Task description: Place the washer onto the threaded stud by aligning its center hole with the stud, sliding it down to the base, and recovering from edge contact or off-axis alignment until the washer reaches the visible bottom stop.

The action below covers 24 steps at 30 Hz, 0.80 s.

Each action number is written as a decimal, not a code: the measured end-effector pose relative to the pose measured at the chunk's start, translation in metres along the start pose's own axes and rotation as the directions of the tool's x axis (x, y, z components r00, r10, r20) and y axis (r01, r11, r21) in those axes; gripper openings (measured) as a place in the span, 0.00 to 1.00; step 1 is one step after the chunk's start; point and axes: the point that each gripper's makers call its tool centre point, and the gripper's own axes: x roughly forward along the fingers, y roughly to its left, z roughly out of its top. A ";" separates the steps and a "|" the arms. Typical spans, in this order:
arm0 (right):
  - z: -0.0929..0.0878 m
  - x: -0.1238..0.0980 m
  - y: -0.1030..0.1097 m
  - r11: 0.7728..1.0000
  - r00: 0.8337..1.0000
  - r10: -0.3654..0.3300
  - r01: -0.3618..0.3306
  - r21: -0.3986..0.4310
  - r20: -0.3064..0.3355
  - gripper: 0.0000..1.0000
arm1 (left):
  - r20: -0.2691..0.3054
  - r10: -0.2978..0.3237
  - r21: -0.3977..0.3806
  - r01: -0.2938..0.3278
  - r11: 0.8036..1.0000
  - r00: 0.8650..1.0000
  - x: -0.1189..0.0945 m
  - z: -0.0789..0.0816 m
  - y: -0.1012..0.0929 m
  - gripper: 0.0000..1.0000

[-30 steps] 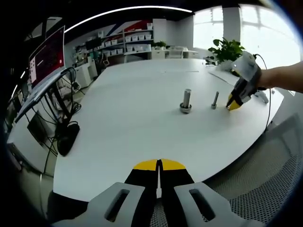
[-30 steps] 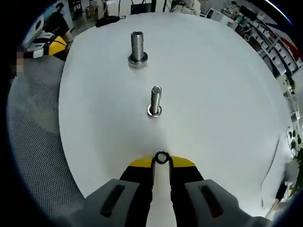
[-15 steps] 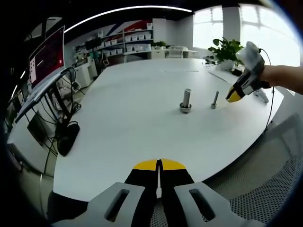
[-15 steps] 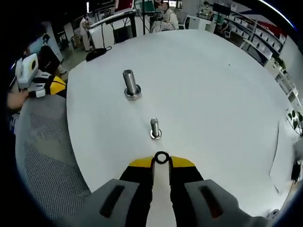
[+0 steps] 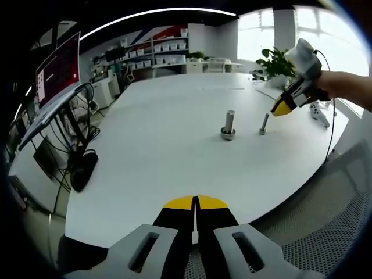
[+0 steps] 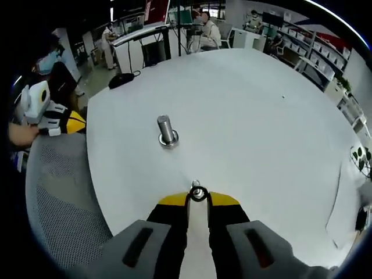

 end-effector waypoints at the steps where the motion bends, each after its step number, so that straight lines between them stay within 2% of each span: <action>1: 0.001 0.001 0.000 1.000 1.000 0.002 -0.002 0.001 0.002 0.14 | 0.000 0.000 0.000 0.000 1.000 1.000 0.000 0.000 0.000 0.00; 11: 0.003 0.010 0.001 1.000 1.000 0.011 -0.011 -0.014 -0.016 0.14 | 0.003 0.001 -0.002 -0.001 1.000 1.000 0.000 0.001 0.000 0.00; 15: 0.005 0.010 0.001 0.999 1.000 0.029 -0.029 0.016 -0.009 0.14 | 0.003 0.001 -0.002 -0.001 1.000 1.000 0.000 0.001 0.000 0.00; 24: 0.002 0.015 0.002 0.999 0.999 0.035 -0.035 -0.005 -0.038 0.14 | 0.004 0.002 -0.005 -0.002 1.000 1.000 0.000 0.001 0.001 0.00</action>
